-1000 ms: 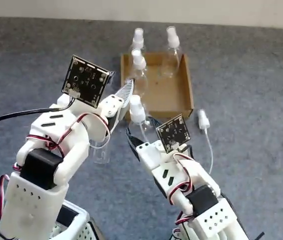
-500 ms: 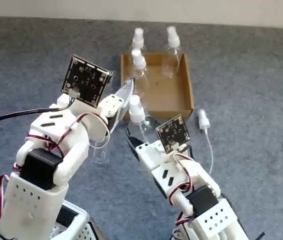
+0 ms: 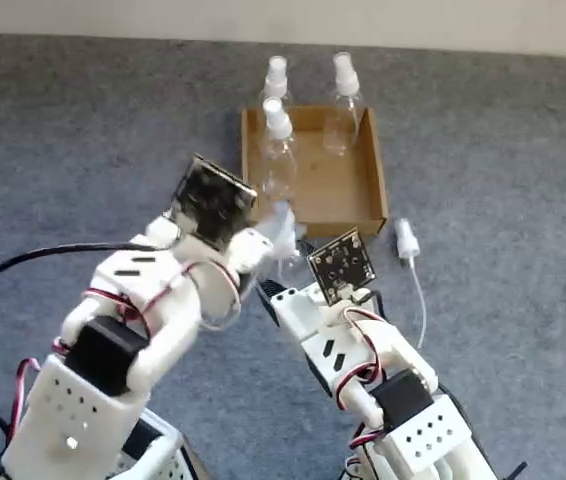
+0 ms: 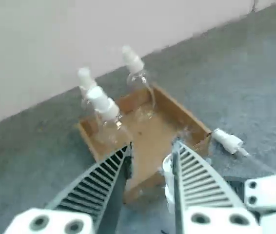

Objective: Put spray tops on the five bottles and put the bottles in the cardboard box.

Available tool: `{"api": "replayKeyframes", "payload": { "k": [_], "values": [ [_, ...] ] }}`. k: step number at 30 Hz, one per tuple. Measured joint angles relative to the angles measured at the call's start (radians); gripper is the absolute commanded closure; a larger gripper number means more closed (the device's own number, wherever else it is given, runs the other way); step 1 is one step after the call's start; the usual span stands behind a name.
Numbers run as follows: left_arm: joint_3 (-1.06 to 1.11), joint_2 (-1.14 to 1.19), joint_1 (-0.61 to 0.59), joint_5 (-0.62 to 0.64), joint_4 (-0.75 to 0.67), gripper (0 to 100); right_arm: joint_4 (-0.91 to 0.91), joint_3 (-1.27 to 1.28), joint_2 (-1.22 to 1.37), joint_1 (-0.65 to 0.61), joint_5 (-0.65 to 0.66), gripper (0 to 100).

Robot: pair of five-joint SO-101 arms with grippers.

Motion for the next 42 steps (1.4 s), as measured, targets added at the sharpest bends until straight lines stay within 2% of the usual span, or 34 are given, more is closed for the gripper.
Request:
{"api": "replayKeyframes", "payload": {
  "k": [8,11,16,20,24,34,42],
  "values": [
    [0.084,-0.172,0.066,-0.034,0.002,87,-0.002,-0.002,-0.002,0.000,0.000,99.5],
    [0.087,-0.207,0.048,-0.112,0.006,87,-0.002,-0.003,-0.002,0.000,0.000,99.5],
    [0.083,-0.206,-0.023,-0.129,0.008,87,-0.002,-0.003,-0.002,0.000,0.000,99.5],
    [0.061,-0.198,-0.064,-0.133,0.008,86,-0.002,-0.003,-0.003,0.002,0.000,99.5],
    [0.023,-0.192,-0.075,-0.101,0.009,79,-0.002,-0.003,-0.003,0.002,0.000,99.5],
    [-0.158,-0.005,-0.078,-0.078,0.009,85,0.006,-0.003,-0.003,0.003,0.000,99.5],
    [-0.114,0.023,-0.080,-0.078,0.071,87,0.175,-0.011,-0.003,0.078,0.000,99.5]
  ]
}}
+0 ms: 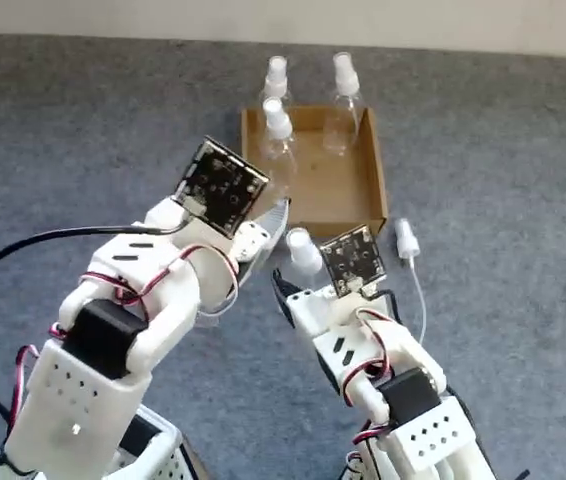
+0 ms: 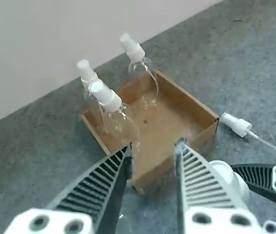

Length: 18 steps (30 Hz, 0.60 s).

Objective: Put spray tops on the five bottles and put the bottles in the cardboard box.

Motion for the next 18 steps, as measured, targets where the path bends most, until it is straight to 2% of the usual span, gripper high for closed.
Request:
{"api": "replayKeyframes", "payload": {
  "k": [5,9,12,18],
  "values": [
    [0.057,0.002,0.005,0.000,0.000,87,0.072,-0.040,0.000,0.000,0.038,99.5],
    [0.061,0.002,0.060,-0.005,0.000,87,0.075,-0.040,0.000,0.006,0.074,99.5],
    [0.061,0.002,0.054,-0.025,0.000,87,0.051,-0.040,0.000,0.008,0.104,99.5],
    [0.061,0.002,-0.094,-0.026,0.000,87,0.017,-0.040,-0.002,0.114,0.117,99.5]
  ]
}}
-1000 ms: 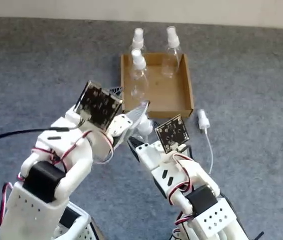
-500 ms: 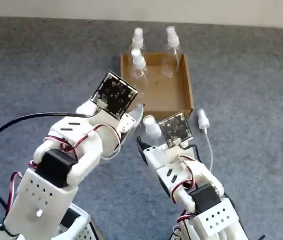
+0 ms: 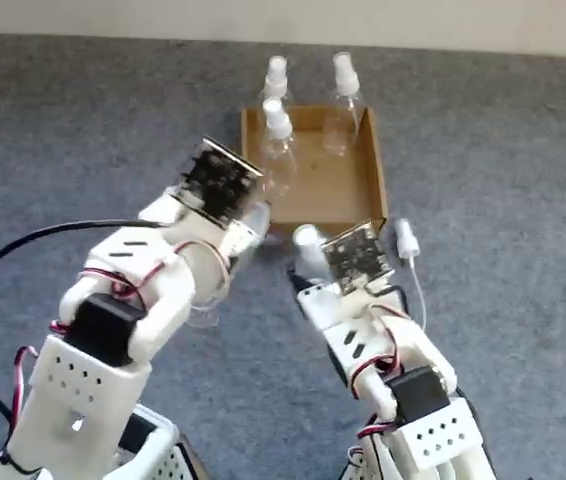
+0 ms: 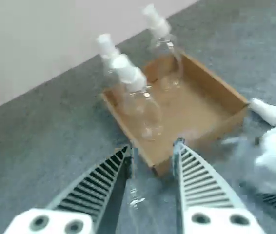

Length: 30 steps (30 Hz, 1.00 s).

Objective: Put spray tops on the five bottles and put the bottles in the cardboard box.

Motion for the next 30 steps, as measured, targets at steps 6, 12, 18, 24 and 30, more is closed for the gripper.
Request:
{"api": "replayKeyframes", "payload": {
  "k": [6,12,18,24,30],
  "values": [
    [0.078,0.000,-0.184,0.006,0.011,87,-0.015,-0.133,0.161,0.109,0.003,99.5],
    [0.218,0.000,-0.316,0.063,0.011,87,-0.166,-0.399,0.488,0.192,0.003,99.5],
    [0.359,0.000,-0.405,0.068,-0.117,87,-0.253,-0.718,0.905,0.232,0.003,99.5],
    [0.419,0.000,-0.417,0.068,-0.227,87,-0.364,-0.878,1.204,0.241,-0.023,99.5],
    [0.425,0.000,-0.417,0.068,-0.238,87,-0.462,-0.891,1.381,0.256,-0.074,99.5]
  ]
}}
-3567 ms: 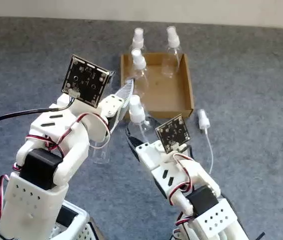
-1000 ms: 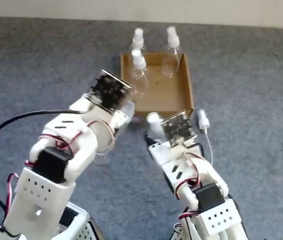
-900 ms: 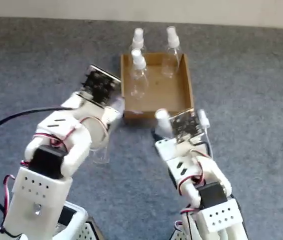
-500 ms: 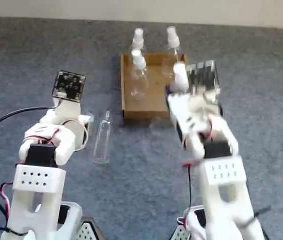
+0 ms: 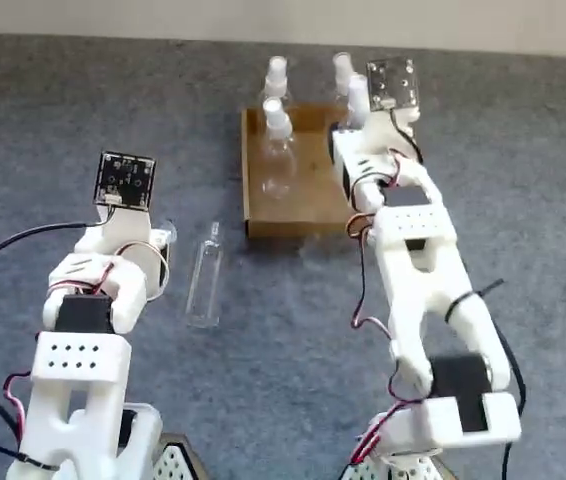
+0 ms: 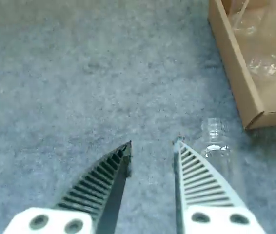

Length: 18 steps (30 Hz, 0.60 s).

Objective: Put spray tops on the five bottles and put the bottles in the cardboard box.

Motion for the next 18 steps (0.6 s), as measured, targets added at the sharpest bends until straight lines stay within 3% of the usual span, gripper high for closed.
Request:
{"api": "replayKeyframes", "payload": {
  "k": [18],
  "values": [
    [0.008,0.000,0.000,0.000,0.000,87,-0.104,-0.002,0.147,-0.003,-0.064,99.5]
  ]
}}
